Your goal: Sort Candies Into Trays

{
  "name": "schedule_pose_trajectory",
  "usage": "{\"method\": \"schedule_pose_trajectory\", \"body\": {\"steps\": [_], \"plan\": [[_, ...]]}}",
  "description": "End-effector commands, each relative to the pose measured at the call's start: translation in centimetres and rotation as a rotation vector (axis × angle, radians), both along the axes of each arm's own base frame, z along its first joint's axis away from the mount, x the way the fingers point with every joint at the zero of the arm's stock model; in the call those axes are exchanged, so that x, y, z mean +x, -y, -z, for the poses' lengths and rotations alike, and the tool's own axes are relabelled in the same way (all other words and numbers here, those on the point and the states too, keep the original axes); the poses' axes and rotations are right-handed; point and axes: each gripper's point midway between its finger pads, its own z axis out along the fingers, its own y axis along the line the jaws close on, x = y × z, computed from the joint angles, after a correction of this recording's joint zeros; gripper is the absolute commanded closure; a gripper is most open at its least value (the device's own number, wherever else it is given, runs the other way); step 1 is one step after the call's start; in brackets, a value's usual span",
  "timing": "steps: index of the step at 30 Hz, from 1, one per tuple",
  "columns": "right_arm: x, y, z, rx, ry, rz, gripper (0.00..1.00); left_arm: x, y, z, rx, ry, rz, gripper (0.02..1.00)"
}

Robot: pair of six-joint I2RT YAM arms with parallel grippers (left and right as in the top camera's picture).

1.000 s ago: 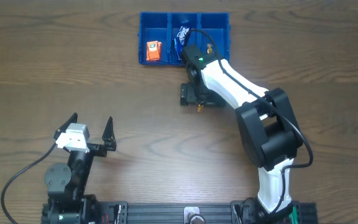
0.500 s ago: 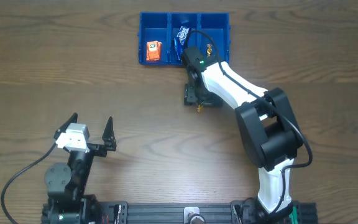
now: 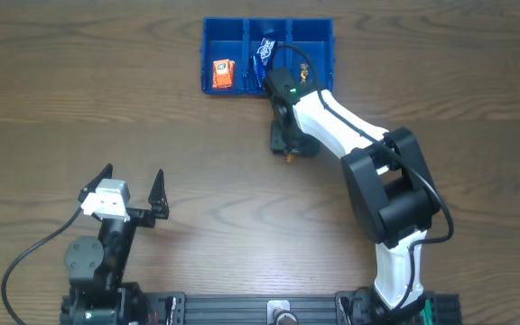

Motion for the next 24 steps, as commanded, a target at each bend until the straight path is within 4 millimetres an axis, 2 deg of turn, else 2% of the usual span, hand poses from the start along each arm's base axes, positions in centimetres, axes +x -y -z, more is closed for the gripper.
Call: {"method": "schedule_pose_trajectory", "body": {"steps": [1,5,21,24], "plan": [[-0.9,0.5,0.2,-0.019,-0.024,0.02,0.551,-0.1,0.2,1.6,0.013,-0.044,0.016,0.02],[-0.7,0.4,0.2,-0.016,-0.019,0.019,0.564,-0.1,0.2,1.6,0.012,-0.044,0.015,0.02],[-0.7,0.1,0.2,-0.001,-0.02,0.018,0.871,-0.1,0.2,1.6,0.013,-0.044,0.016,0.02],[-0.5,-0.1,-0.8,0.017,0.002,0.014,0.954,-0.1,0.2,1.6,0.013,-0.044,0.016,0.02]]}}
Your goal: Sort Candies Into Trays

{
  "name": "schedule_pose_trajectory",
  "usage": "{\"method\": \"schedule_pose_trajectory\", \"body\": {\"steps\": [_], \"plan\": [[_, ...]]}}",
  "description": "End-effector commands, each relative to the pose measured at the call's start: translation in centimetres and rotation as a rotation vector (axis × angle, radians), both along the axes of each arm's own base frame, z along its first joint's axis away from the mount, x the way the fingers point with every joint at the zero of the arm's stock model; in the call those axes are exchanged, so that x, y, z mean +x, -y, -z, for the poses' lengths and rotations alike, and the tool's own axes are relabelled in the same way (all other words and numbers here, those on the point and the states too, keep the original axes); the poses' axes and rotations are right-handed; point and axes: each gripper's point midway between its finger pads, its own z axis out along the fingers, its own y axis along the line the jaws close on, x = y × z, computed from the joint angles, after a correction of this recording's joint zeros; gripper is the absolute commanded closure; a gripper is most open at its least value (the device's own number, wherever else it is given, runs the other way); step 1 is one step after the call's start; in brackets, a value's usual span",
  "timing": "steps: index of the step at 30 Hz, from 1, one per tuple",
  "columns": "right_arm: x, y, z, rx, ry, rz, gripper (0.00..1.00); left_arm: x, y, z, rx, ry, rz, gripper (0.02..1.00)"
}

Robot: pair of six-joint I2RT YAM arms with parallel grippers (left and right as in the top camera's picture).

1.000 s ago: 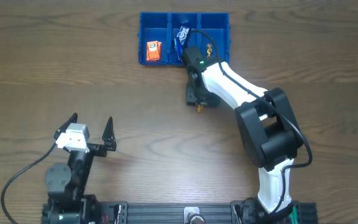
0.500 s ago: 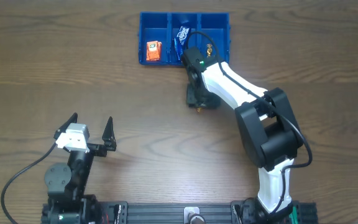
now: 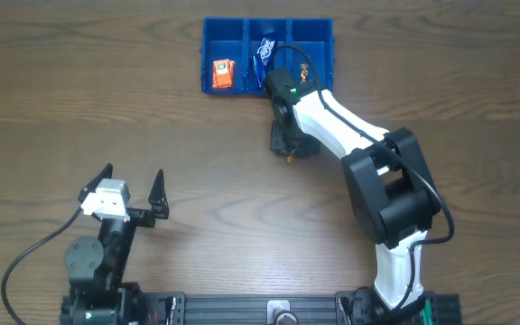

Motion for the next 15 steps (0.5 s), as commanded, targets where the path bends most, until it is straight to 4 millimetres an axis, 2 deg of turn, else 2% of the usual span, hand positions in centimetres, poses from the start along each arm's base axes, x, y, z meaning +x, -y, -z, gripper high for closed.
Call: {"method": "schedule_pose_trajectory", "body": {"steps": [1,3,7,8,10,12,15], "plan": [[0.0,-0.2,-1.4,0.022,0.03,-0.002,0.963,-0.1,0.2,1.6,0.013,-0.044,0.016,0.02],[0.8,-0.6,-3.6,0.052,0.094,-0.028,0.963,-0.1,0.2,1.6,0.013,-0.044,0.015,0.02],[3.2,-0.7,-11.4,0.103,0.302,-0.061,0.963,-0.1,0.2,1.6,0.013,-0.044,0.016,0.02],[3.7,-0.6,-12.7,0.103,0.339,-0.058,0.965,-0.1,0.2,1.6,0.012,-0.044,0.016,0.02],[5.2,0.4,-16.8,0.088,0.457,-0.052,0.965,-0.1,0.2,1.6,0.013,-0.044,0.016,0.02],[7.0,1.8,-19.5,0.046,0.552,-0.03,0.965,-0.1,0.2,1.6,0.013,-0.044,0.015,0.02],[9.7,3.2,-21.4,-0.006,0.671,-0.025,0.965,-0.1,0.2,1.6,0.013,-0.044,0.015,0.02]]}}
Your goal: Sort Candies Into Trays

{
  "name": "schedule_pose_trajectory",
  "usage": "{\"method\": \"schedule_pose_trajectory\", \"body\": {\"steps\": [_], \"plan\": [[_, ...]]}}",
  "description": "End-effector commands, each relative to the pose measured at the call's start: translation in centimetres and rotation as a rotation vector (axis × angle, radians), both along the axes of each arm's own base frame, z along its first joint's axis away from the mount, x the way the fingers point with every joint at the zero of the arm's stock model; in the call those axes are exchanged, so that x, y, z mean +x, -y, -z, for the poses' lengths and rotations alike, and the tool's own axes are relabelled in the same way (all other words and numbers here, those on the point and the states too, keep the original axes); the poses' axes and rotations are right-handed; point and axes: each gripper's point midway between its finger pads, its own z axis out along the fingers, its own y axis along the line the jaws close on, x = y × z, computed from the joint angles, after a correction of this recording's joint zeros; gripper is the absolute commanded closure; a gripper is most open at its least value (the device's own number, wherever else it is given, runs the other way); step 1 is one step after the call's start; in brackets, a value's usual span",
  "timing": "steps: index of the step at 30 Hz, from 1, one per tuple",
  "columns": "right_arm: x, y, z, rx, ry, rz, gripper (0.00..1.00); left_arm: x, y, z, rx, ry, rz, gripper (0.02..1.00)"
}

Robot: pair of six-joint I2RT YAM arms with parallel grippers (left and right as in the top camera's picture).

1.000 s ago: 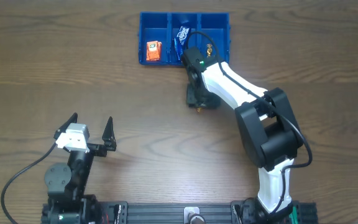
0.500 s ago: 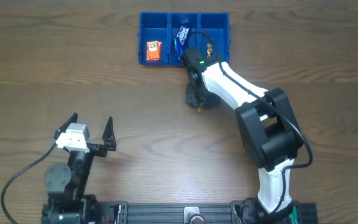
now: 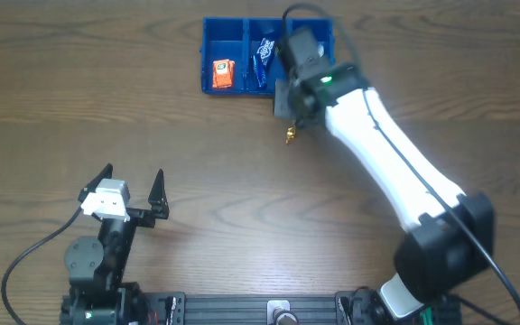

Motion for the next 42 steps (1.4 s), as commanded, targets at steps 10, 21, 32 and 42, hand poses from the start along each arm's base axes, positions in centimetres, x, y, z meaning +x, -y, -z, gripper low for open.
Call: {"method": "schedule_pose_trajectory", "body": {"steps": [10,21,32,42], "plan": [[10.2,4.7,1.8,-0.2,0.239,0.086,0.965,-0.1,0.2,1.6,0.012,-0.044,0.016,0.02],[11.3,6.2,7.8,-0.242,0.143,0.108,0.684,-0.1,0.2,1.6,0.012,-0.044,0.015,0.02],[11.7,6.0,7.6,-0.233,0.163,0.108,0.003,-0.1,0.2,1.6,0.012,-0.044,0.015,0.02],[5.9,3.8,5.4,-0.197,0.027,0.07,0.003,-0.1,0.2,1.6,0.012,-0.044,0.016,0.02]]}}
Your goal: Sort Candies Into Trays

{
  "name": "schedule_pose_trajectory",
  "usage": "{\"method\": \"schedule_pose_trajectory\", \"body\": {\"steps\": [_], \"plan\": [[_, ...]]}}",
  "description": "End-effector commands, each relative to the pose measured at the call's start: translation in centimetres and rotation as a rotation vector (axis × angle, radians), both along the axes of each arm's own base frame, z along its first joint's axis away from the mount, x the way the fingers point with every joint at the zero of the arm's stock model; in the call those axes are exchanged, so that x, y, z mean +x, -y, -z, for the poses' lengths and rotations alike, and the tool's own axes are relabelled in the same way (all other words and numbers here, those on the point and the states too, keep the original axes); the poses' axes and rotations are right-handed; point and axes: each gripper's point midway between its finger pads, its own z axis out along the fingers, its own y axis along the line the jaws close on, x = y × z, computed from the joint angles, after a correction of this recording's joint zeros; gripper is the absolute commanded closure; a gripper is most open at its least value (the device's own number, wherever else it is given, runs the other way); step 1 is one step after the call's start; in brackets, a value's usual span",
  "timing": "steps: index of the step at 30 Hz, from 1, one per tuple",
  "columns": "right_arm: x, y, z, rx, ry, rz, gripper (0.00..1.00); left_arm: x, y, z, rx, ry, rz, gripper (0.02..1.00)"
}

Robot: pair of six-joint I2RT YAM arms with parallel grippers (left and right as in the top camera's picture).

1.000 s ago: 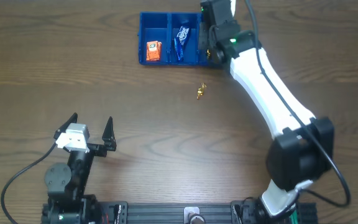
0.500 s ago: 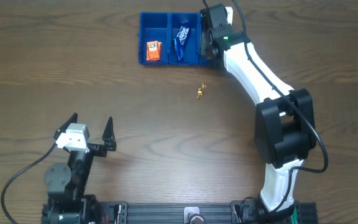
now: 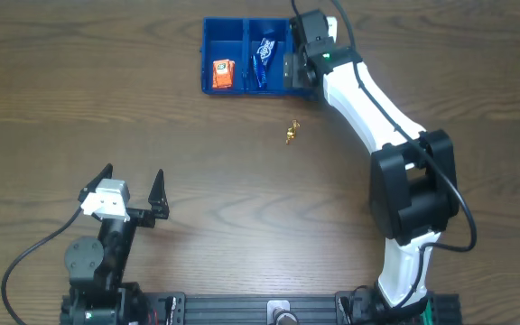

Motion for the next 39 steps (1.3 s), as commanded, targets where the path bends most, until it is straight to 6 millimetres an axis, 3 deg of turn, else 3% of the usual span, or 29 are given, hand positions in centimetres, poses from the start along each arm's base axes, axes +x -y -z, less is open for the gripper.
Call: {"method": "schedule_pose_trajectory", "body": {"steps": [1,7,17,32,39], "plan": [[-3.4,-2.2,-3.4,0.082,-0.035,-0.018,0.003,-0.1,0.2,1.6,0.013,-0.043,0.016,0.02],[-8.0,-4.8,-1.6,0.152,-0.223,-0.08,0.003,-0.1,0.2,1.6,0.013,-0.043,0.016,0.02],[-10.7,-5.6,2.6,0.127,-0.298,-0.069,0.003,-0.1,0.2,1.6,0.012,-0.044,0.016,0.02],[-11.1,-5.4,8.2,0.12,-0.343,-0.021,0.025,-0.1,0.2,1.6,0.013,-0.043,0.016,0.02],[-10.6,-5.7,9.3,0.126,-0.337,-0.013,0.058,-0.1,0.2,1.6,0.013,-0.043,0.016,0.02]]}}
